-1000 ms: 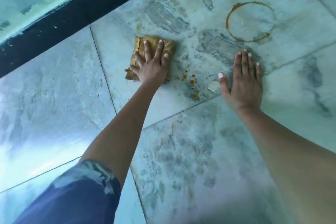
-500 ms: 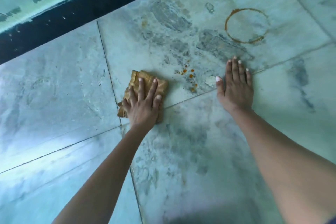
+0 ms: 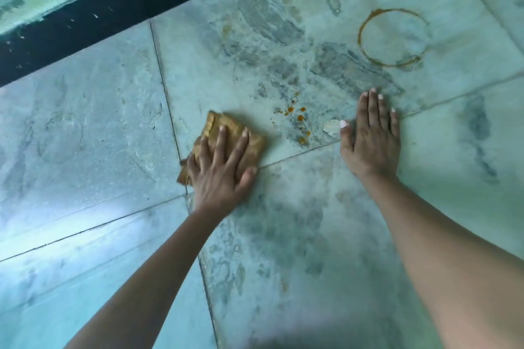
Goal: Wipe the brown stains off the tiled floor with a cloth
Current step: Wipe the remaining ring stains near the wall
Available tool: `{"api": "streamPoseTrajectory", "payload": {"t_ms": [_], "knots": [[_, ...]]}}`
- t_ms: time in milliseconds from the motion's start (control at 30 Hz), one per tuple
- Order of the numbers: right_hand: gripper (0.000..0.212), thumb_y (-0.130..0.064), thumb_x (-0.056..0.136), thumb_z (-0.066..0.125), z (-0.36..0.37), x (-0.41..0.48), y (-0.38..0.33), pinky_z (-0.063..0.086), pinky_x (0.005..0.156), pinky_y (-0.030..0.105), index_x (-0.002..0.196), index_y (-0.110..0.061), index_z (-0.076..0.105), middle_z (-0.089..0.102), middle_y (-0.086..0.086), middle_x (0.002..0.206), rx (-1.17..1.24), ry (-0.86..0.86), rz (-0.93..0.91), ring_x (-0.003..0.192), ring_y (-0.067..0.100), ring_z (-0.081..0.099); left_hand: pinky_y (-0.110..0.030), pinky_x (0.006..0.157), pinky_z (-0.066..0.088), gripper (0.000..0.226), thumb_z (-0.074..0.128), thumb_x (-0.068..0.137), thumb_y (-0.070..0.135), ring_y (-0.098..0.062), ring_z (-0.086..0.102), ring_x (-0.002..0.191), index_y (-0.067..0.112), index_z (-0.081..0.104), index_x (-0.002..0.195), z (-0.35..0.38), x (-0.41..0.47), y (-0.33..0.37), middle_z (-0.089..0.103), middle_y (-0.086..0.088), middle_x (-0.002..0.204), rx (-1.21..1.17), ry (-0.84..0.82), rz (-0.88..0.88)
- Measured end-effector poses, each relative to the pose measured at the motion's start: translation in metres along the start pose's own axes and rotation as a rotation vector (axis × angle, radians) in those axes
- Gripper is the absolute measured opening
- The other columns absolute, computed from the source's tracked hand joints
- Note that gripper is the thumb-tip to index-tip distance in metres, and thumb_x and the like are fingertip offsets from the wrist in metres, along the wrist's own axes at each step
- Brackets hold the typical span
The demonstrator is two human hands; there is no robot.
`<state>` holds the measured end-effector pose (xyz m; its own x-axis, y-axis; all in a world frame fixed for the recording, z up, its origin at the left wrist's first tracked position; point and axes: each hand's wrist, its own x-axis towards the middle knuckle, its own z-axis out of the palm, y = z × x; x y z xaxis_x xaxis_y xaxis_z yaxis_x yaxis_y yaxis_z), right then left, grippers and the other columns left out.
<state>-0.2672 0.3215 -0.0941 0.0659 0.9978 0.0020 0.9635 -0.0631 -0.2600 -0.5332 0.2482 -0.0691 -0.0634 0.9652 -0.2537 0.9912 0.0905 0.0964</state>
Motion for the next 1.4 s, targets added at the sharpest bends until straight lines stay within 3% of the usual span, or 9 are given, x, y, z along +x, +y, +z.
{"api": "streamPoseTrajectory", "payload": {"t_ms": [133,267,467,600,833,1000,1133,1267,1400], "knots": [[0.074,-0.045,0.087,0.014,-0.001,0.0,0.001,0.005,0.117,0.039,0.148,-0.004,0.017,0.016,0.012,0.157,0.0,-0.004,0.008,0.144,0.024,0.015,-0.056,0.098,0.025,0.067,0.021,0.078,0.065,-0.038,0.021,0.133,0.051,0.015,0.144,-0.005,-0.039,-0.051,-0.001,-0.005,0.159,0.005,-0.011,-0.174],[0.075,-0.046,0.086,0.013,0.0,0.001,0.001,0.003,0.117,0.038,0.149,-0.005,0.014,0.014,0.011,0.157,-0.007,-0.01,0.015,0.145,0.024,0.012,-0.058,0.106,0.018,0.064,0.024,0.085,0.063,-0.036,0.013,0.139,0.048,0.013,0.146,-0.022,0.042,-0.048,-0.003,-0.005,0.16,-0.051,0.058,-0.376],[0.076,-0.046,0.085,0.011,-0.001,0.001,0.001,0.002,0.117,0.037,0.149,-0.005,0.013,0.013,0.011,0.158,-0.015,-0.004,0.011,0.145,0.023,0.011,-0.059,0.113,-0.002,0.059,0.015,0.09,0.066,-0.033,-0.011,0.145,0.05,0.0,0.144,-0.014,0.073,0.022,-0.011,0.002,0.159,-0.036,0.01,-0.076],[0.074,-0.045,0.087,0.015,-0.002,0.0,0.001,0.007,0.117,0.039,0.148,-0.004,0.017,0.017,0.013,0.156,0.011,0.014,0.017,0.144,0.025,0.015,-0.055,0.114,0.004,0.056,0.008,0.088,0.064,-0.026,-0.007,0.146,0.053,-0.003,0.142,-0.006,0.013,-0.003,-0.007,0.008,0.158,0.054,-0.002,0.166],[0.074,-0.044,0.086,0.017,0.002,0.001,0.001,0.004,0.117,0.037,0.149,-0.005,0.015,0.015,0.011,0.157,-0.022,0.018,0.022,0.145,0.024,0.014,-0.058,0.112,0.0,0.051,0.024,0.096,0.052,-0.029,-0.007,0.146,0.051,0.011,0.145,-0.031,0.116,0.044,-0.006,0.007,0.16,-0.199,0.041,-0.256],[0.071,-0.043,0.087,0.023,0.001,0.001,0.001,0.007,0.116,0.039,0.148,-0.005,0.021,0.021,0.011,0.156,-0.012,0.058,0.024,0.144,0.024,0.018,-0.057,0.112,0.0,0.049,0.021,0.097,0.054,-0.027,-0.008,0.146,0.052,0.009,0.144,-0.03,0.141,0.109,-0.008,0.01,0.159,-0.148,-0.027,0.067],[0.07,-0.042,0.088,0.026,-0.002,-0.001,-0.001,0.007,0.115,0.038,0.146,-0.004,0.026,0.027,0.012,0.153,-0.014,0.104,0.064,0.142,0.025,0.024,-0.051,0.114,0.003,0.054,0.009,0.087,0.063,-0.024,-0.005,0.146,0.055,0.0,0.139,-0.02,0.093,0.071,-0.01,0.018,0.155,-0.028,-0.03,0.4],[0.069,-0.043,0.088,0.026,-0.001,-0.001,0.0,0.006,0.114,0.037,0.146,-0.004,0.027,0.029,0.013,0.153,-0.008,0.118,0.077,0.142,0.025,0.025,-0.05,0.115,0.002,0.052,0.015,0.09,0.061,-0.022,-0.004,0.146,0.055,0.007,0.141,-0.032,0.114,0.037,-0.004,0.016,0.158,-0.076,-0.042,0.232],[0.067,-0.042,0.09,0.026,-0.001,0.0,-0.002,0.009,0.114,0.038,0.144,-0.002,0.031,0.032,0.014,0.151,-0.006,0.143,0.054,0.14,0.026,0.03,-0.057,0.112,-0.004,0.048,0.022,0.097,0.054,-0.026,-0.012,0.145,0.052,0.01,0.144,-0.04,0.159,0.096,-0.01,0.012,0.159,-0.141,-0.063,0.067]]}}
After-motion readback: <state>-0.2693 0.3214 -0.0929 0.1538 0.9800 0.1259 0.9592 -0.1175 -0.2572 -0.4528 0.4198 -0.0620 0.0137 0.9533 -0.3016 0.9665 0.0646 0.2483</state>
